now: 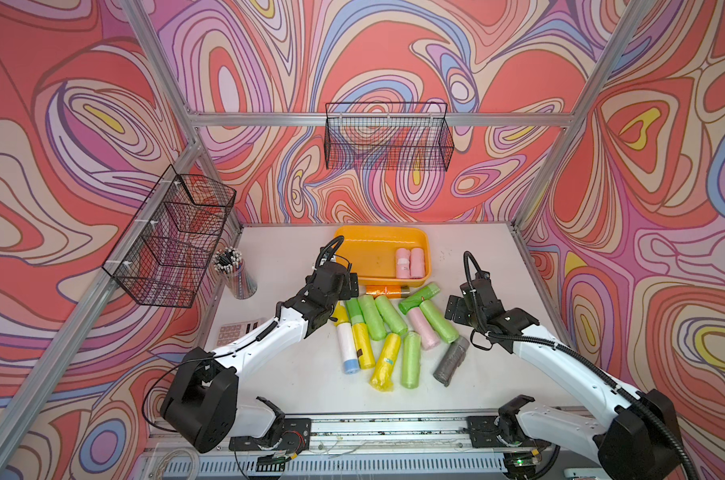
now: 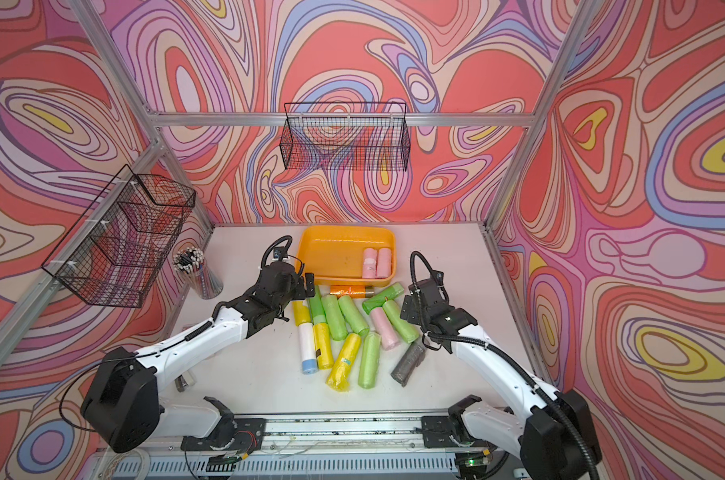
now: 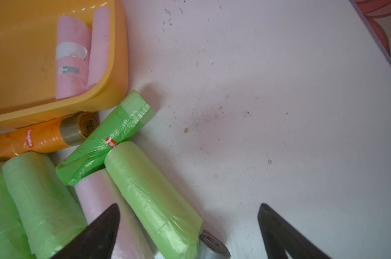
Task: Put the roll of trash bags into the storage box
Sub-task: Place the roll of trash bags in the storage box, then pick up the roll of trash bags from the center of the board.
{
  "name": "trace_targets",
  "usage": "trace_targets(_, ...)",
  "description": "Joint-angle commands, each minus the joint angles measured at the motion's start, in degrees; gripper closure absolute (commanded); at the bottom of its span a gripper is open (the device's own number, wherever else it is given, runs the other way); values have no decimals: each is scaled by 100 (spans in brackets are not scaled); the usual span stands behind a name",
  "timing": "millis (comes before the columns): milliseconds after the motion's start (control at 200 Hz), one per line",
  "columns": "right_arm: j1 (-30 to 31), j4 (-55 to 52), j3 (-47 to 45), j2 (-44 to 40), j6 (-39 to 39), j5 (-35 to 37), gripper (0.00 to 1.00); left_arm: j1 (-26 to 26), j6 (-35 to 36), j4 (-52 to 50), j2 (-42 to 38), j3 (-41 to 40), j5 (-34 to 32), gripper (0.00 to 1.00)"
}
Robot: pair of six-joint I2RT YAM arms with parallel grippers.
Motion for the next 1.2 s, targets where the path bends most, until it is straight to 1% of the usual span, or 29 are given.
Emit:
trace_targets(0, 32, -379, 196, 227, 209, -26, 2, 13, -242, 31, -281, -176, 159, 0)
trace_targets(235, 29, -497, 34, 307, 533, -294, 2, 13, -482, -340, -782, -403, 477, 0)
trace_targets(421, 30, -432, -94, 345, 698, -607, 3, 12, -732, -465, -1347, -780, 838, 0)
trace_targets(591, 31, -313, -156, 428, 839, -827, 3, 13, -834, -600, -1622, -921, 1169, 0)
trace_targets(881, 31, 103, -422, 620, 1189, -1279, 5, 13, -998, -269, -1578, -1030, 2089, 0)
trace_targets(1097, 32, 248, -528, 588, 1288, -1332, 15, 13, -1002, -105, -1478, -1073, 2241, 0)
trace_targets(1192, 32, 340, -600, 590, 1357, -1389, 16, 13, -990, -81, -1443, -1073, 2245, 0)
